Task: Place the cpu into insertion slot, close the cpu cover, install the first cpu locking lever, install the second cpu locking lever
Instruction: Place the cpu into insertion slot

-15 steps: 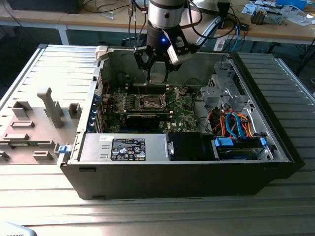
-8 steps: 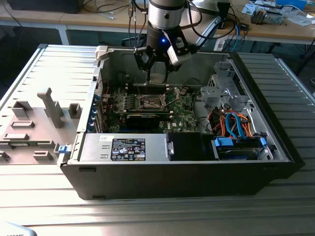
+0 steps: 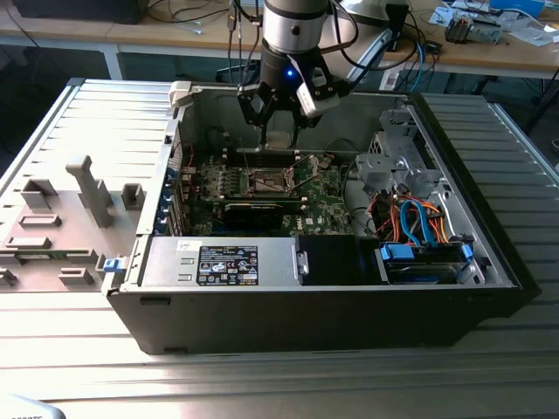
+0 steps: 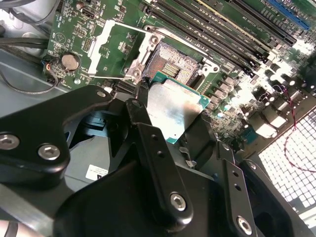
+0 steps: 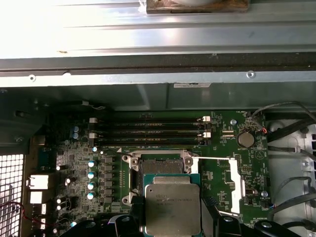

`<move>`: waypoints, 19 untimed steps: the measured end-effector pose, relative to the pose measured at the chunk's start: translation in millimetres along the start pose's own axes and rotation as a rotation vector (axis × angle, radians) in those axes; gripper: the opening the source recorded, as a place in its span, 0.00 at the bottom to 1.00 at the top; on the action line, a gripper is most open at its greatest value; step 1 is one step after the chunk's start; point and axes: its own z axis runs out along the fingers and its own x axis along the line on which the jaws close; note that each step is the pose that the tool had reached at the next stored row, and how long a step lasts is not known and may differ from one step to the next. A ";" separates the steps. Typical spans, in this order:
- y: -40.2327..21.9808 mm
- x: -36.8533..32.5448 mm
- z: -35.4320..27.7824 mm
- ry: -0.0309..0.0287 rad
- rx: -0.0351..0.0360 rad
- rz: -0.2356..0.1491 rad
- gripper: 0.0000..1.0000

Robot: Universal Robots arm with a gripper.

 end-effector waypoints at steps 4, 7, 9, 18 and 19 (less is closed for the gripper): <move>-0.1 0.0 1.0 -0.0001 0.0000 0.000 0.54; -0.1 0.0 1.6 -0.0001 0.0000 0.000 0.54; -0.2 0.0 1.9 0.0000 0.0000 0.000 0.54; -0.4 -0.1 4.9 -0.0001 0.0000 0.000 0.54; -0.5 -0.1 5.2 -0.0001 0.0000 0.000 0.54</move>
